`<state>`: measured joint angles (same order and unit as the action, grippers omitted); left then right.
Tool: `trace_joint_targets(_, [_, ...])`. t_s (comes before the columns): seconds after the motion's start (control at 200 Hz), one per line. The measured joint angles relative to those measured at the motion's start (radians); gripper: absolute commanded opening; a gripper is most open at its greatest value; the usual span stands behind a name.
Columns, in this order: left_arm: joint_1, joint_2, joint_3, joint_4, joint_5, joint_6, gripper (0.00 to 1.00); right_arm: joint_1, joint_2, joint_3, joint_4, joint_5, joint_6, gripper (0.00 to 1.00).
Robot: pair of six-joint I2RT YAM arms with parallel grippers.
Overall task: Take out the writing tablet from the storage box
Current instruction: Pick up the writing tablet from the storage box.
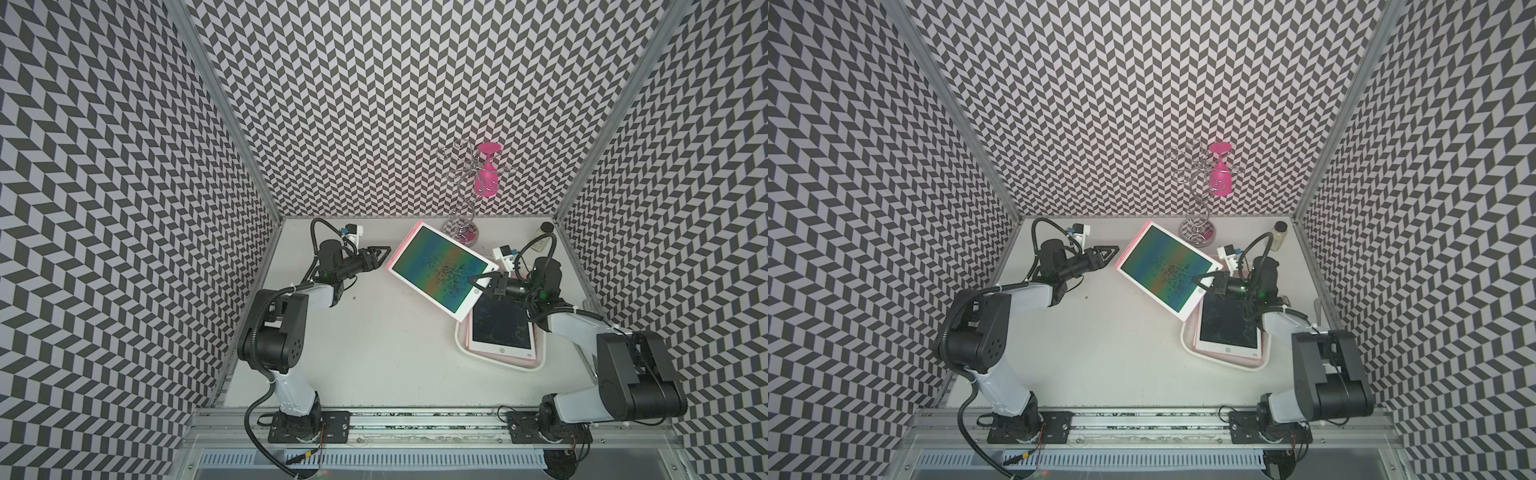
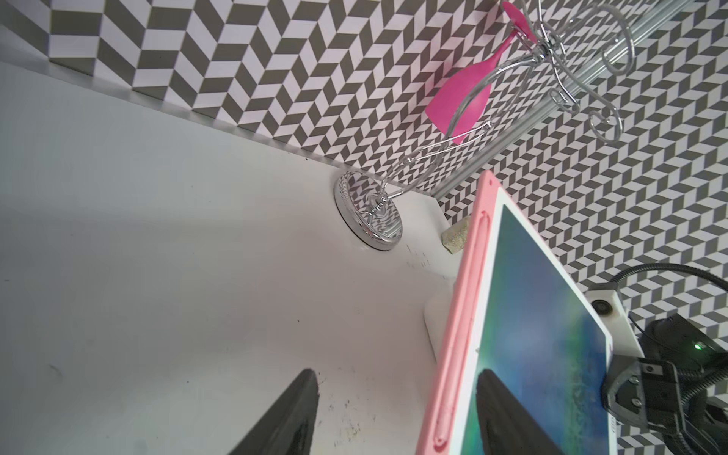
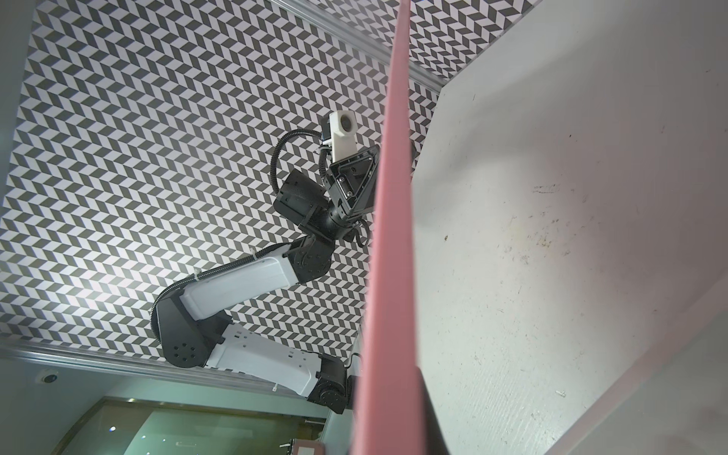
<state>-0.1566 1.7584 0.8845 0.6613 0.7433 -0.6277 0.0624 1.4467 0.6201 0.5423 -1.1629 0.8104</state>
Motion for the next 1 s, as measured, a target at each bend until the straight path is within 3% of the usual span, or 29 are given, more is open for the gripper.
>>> trace_joint_targets(0.31, [0.0,0.021,0.029,-0.006,0.091,0.017,0.68,0.031,0.021,0.009,-0.01,-0.005,-0.006,0.01])
trace_joint_targets(0.35, [0.0,0.032,0.043,-0.007,0.097,0.022,0.78,0.037,0.024,0.014,-0.013,-0.005,-0.006,0.0])
trace_joint_targets(0.396, [0.0,0.044,0.058,-0.013,0.105,0.031,0.8,0.045,0.027,0.021,-0.015,-0.005,-0.006,0.01])
trace_joint_targets(0.821, [0.0,0.098,0.09,-0.026,0.187,0.035,0.7,0.09,0.087,0.069,-0.015,-0.016,0.002,0.0])
trace_joint_targets(1.001, [0.0,0.099,0.09,0.005,0.248,0.01,0.55,0.092,0.122,0.104,-0.011,-0.029,0.011,0.0])
